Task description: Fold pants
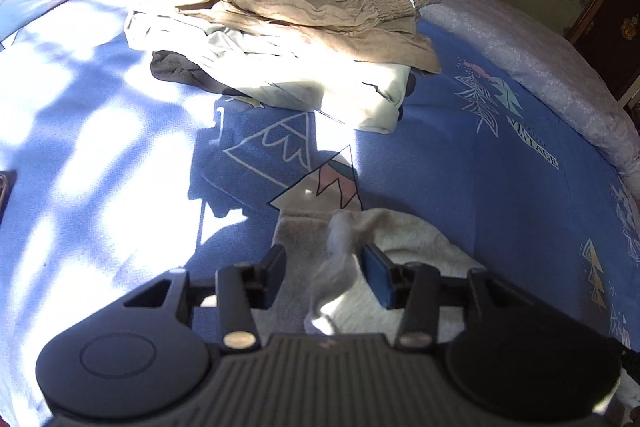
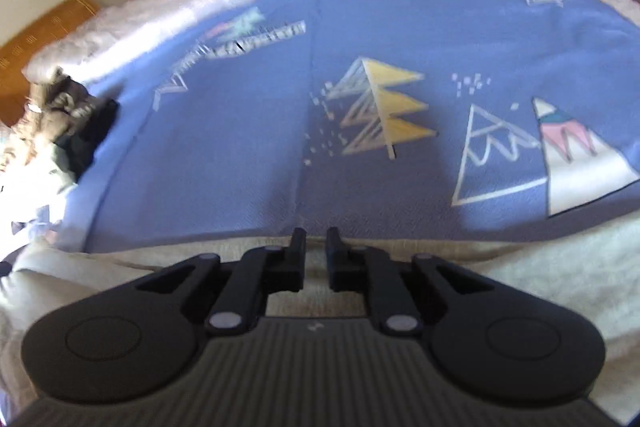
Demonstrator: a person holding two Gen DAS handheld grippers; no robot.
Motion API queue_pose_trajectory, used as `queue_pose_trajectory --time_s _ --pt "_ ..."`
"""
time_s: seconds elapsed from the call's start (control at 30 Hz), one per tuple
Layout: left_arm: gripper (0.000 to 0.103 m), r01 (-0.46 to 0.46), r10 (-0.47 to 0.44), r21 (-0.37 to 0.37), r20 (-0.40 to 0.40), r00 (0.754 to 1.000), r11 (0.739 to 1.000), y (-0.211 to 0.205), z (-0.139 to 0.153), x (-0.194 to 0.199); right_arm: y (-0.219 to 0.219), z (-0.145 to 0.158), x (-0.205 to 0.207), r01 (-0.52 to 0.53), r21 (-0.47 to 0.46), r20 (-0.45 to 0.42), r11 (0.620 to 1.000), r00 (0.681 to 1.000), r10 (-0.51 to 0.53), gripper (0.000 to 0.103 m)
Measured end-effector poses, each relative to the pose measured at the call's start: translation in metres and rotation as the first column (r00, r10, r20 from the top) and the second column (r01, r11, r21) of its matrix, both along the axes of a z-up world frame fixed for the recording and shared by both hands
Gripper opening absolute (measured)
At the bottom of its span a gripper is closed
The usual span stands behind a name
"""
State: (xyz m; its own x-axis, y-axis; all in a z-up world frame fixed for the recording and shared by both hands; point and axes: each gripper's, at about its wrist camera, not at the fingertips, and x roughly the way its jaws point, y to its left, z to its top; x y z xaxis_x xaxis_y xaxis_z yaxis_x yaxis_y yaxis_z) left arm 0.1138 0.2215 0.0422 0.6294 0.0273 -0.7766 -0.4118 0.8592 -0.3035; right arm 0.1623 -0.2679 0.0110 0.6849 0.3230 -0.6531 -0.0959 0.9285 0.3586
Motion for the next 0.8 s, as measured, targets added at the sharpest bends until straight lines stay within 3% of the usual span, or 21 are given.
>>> queue_pose_trajectory --time_s 0.07,0.17,0.27,0.3,0.4,0.53,0.67,0.73,0.77,0.8 --pt "0.043 -0.016 0.017 -0.009 0.017 1.000 1.000 0.005 0.006 -0.019 -0.032 0.012 -0.023 0.047 0.056 0.032 0.997 0.998 -0.048 0.021" --pt "0.041 -0.023 0.027 -0.072 0.050 0.998 0.997 0.014 0.016 -0.050 -0.102 0.022 -0.068 0.225 0.141 0.054 0.964 0.970 -0.235 0.024" --pt "0.041 0.004 0.007 -0.115 0.093 0.996 0.993 0.010 0.026 -0.078 -0.181 0.023 -0.126 0.461 0.223 0.041 0.859 0.876 -0.480 0.040" --pt "0.041 0.023 -0.009 -0.124 0.109 0.994 0.992 0.006 0.031 -0.086 -0.204 0.021 -0.149 0.535 0.247 0.025 0.808 0.830 -0.557 0.045" --pt "0.041 0.100 -0.081 -0.137 0.137 0.987 0.985 -0.017 0.036 -0.099 -0.241 0.010 -0.196 0.655 0.301 -0.040 0.693 0.735 -0.677 0.050" --pt "0.042 0.225 -0.194 -0.223 0.152 0.969 0.948 -0.056 0.022 -0.091 -0.253 -0.015 -0.213 0.700 0.396 -0.127 0.595 0.683 -0.719 0.072" --pt "0.042 0.229 -0.219 -0.219 0.071 0.973 0.948 -0.084 -0.005 -0.071 -0.254 -0.024 -0.183 0.685 0.427 -0.133 0.590 0.693 -0.709 0.074" --pt "0.041 0.200 -0.207 -0.217 -0.009 0.978 0.956 -0.089 -0.025 -0.061 -0.253 -0.027 -0.163 0.702 0.409 -0.140 0.583 0.679 -0.721 0.075" --pt "0.039 0.173 -0.191 -0.195 -0.082 0.978 0.966 -0.090 -0.039 -0.054 -0.253 -0.024 -0.157 0.712 0.376 -0.124 0.592 0.672 -0.730 0.072" --pt "0.027 0.157 -0.179 -0.176 -0.113 0.977 0.972 -0.091 -0.046 -0.051 -0.254 -0.017 -0.150 0.725 0.320 -0.117 0.610 0.669 -0.734 0.056"
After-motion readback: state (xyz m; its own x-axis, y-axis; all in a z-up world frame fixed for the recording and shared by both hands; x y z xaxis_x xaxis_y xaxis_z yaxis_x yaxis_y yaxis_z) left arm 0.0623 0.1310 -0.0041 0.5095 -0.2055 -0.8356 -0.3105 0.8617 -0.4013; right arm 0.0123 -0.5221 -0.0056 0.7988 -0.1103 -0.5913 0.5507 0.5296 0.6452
